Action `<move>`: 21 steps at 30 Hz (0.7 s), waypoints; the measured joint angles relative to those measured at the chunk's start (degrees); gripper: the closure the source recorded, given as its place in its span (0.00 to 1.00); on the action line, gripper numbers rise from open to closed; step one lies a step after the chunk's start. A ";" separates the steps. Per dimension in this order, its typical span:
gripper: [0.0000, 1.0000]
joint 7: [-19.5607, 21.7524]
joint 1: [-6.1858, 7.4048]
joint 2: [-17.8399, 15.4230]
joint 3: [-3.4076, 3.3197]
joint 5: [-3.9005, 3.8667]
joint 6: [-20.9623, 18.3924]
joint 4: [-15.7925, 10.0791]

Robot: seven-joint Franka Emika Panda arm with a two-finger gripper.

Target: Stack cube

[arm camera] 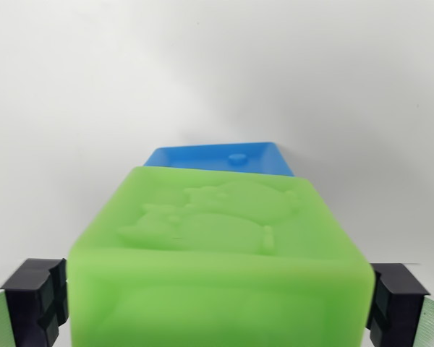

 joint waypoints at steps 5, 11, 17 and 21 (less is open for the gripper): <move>0.00 0.00 0.00 -0.04 0.00 0.00 -0.06 0.00; 0.00 0.00 0.00 -1.09 0.00 0.00 -0.82 -0.13; 0.00 0.00 0.00 -2.65 0.00 0.00 -2.13 -0.34; 0.00 0.00 0.00 -3.85 0.00 0.00 -3.23 -0.44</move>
